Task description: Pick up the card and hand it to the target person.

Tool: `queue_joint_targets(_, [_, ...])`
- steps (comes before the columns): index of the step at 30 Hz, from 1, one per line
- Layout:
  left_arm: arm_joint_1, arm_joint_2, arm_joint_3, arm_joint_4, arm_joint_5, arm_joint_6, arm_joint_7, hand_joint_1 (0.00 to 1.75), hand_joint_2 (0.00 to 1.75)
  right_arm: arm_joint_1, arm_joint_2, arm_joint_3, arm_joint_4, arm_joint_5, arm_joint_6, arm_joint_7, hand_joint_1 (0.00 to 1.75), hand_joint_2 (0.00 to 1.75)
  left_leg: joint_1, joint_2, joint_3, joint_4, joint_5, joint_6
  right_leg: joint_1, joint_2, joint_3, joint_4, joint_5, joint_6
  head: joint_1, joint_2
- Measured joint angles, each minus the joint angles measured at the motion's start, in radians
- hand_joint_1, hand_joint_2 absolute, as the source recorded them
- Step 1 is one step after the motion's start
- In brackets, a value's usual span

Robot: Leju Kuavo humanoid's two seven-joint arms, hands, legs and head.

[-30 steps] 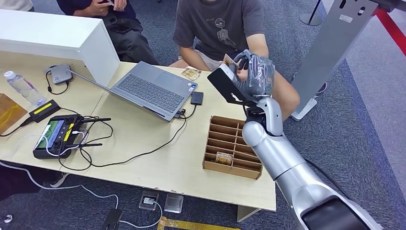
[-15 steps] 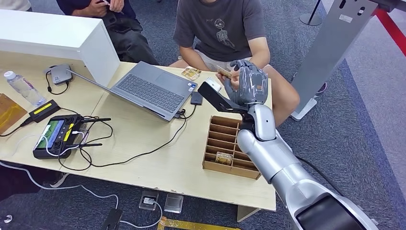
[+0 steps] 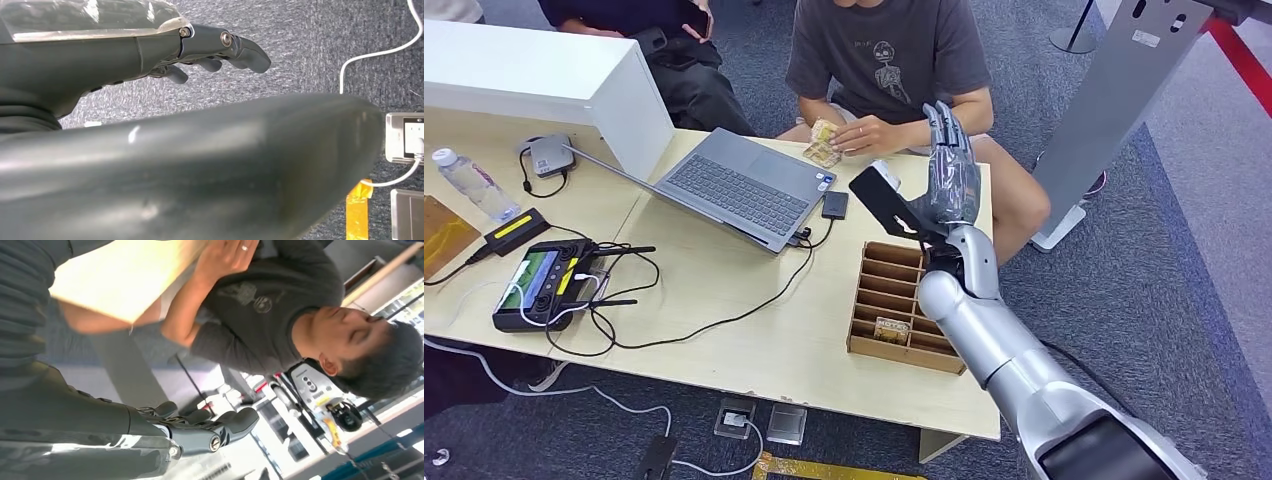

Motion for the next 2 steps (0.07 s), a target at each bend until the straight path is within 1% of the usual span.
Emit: queue_joint_targets(2, [0.0, 0.0, 0.0, 0.0, 0.001, 0.001, 0.003, 0.0, 0.0, 0.025, -0.004, -0.006, -0.033, -0.073, 0.0, -0.016, 0.0, 1.75, 0.0, 0.0, 0.0, 0.0, 0.0, 0.0, 0.0, 0.0, 0.0, 0.0, 0.0, 0.0, 0.0, 0.0])
